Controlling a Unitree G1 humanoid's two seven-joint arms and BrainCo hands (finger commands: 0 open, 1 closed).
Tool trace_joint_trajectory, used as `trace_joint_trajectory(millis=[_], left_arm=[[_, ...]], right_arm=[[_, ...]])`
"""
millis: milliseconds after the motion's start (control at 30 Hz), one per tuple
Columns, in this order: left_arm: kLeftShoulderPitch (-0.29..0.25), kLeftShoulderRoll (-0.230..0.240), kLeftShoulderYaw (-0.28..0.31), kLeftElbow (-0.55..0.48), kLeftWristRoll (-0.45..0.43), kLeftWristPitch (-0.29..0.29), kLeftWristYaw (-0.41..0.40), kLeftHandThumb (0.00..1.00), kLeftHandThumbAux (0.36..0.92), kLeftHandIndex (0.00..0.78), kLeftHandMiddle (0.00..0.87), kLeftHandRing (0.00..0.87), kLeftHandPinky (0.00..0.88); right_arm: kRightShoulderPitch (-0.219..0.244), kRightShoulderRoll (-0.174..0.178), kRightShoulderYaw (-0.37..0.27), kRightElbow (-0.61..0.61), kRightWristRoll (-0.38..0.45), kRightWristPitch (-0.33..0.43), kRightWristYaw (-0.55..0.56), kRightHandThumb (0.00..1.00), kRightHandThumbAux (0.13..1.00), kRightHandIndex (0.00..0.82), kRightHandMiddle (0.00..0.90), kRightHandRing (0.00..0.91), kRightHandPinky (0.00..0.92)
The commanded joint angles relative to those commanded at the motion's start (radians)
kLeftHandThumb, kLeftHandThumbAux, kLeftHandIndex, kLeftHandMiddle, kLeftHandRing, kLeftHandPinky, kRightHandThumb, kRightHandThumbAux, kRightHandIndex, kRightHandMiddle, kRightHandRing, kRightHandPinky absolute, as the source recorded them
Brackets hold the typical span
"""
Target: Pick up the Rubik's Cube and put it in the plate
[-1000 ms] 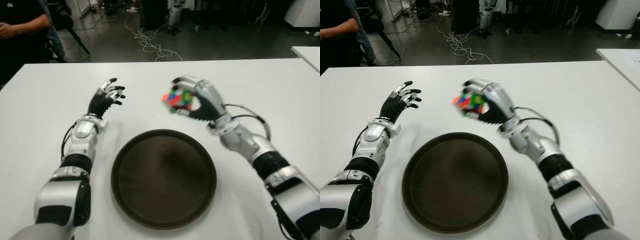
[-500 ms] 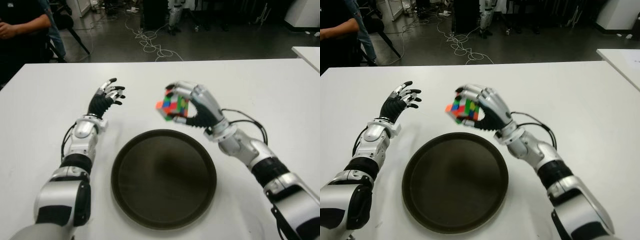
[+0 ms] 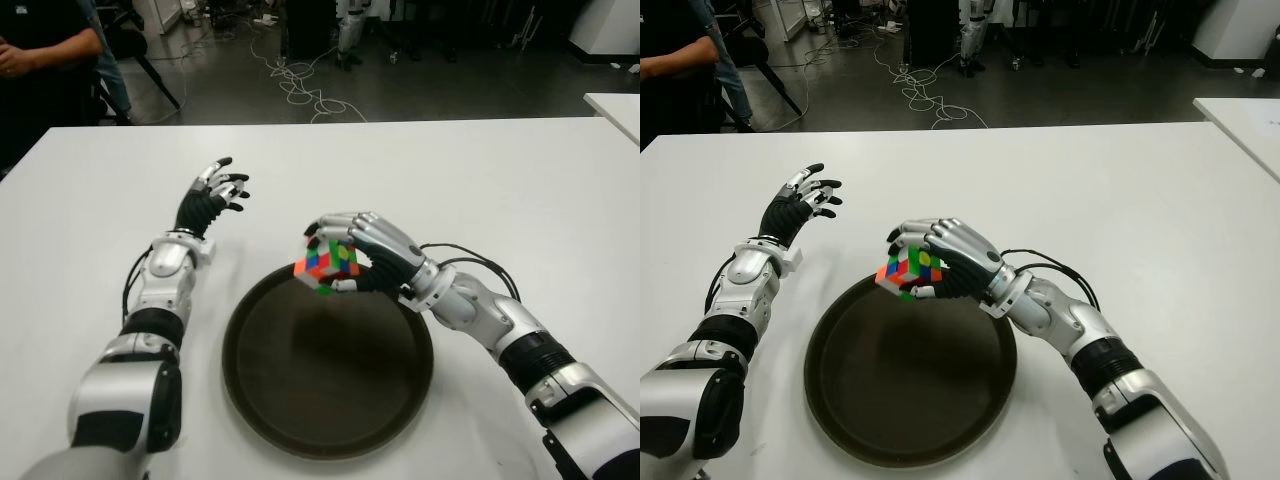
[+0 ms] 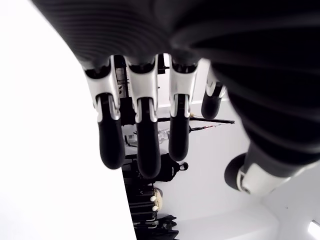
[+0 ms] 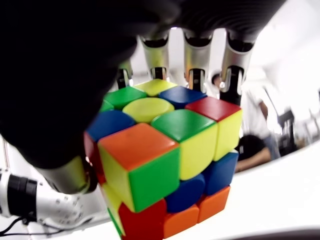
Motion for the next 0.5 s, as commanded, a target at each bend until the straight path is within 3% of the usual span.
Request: trace_joint_trajectory(millis=[500], left_arm=[[0.003, -0.003, -0.002, -0.007, 0.003, 0.005, 0.015, 0.301, 0.604, 0.112, 0.301, 0.372, 0.431]], right_arm=[[0.026, -0.01, -0.029, -0.07, 0.036, 0.067, 0.127, 0.836, 0.689, 0.38, 0.57, 0.646, 0.651]])
